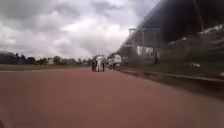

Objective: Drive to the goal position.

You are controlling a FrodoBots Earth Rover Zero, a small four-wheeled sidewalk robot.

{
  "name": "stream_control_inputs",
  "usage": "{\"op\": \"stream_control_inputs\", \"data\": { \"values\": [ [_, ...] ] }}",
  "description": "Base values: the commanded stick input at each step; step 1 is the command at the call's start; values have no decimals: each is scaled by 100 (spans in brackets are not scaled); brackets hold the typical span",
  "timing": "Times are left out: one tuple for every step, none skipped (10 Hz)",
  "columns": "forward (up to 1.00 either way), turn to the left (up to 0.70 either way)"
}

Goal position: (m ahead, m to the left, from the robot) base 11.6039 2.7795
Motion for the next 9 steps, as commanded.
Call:
{"op": "stream_control_inputs", "data": {
  "values": [
    [100,1],
    [100,1],
    [100,1],
    [100,1],
    [100,1],
    [100,1],
    [100,1],
    [100,1],
    [100,1]
  ]
}}
